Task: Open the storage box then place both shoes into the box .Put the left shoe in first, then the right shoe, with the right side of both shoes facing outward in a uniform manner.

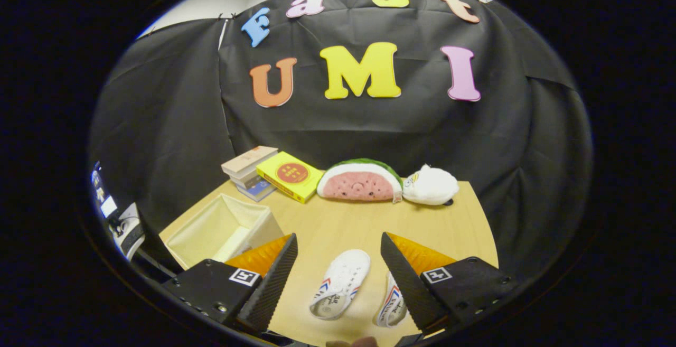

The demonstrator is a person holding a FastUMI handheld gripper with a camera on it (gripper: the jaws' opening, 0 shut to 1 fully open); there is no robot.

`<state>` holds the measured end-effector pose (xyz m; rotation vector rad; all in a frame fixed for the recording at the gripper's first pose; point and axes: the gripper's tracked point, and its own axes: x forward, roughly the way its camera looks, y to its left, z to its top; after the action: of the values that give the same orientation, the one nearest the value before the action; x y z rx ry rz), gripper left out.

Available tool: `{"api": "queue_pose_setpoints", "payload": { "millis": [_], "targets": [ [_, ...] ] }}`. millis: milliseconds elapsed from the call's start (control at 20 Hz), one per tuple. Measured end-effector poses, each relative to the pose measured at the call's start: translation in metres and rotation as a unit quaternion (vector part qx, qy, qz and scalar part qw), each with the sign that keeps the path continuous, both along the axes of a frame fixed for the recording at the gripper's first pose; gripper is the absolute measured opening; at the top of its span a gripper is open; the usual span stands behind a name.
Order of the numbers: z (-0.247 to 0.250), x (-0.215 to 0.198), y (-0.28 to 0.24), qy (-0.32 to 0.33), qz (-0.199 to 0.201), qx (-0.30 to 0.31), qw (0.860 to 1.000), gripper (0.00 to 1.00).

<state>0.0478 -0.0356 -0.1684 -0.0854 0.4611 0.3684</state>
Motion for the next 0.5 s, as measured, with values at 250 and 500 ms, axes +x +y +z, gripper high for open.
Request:
{"api": "queue_pose_setpoints", "payload": {
  "millis": [250, 500],
  "targets": [
    [-0.082, 0.003, -0.011, 0.071, -0.001, -0.005, 0.997, 0.96],
    [-0.159, 0.014, -0.01, 0.175, -0.038, 0.023, 0.984, 0.96]
  ]
}}
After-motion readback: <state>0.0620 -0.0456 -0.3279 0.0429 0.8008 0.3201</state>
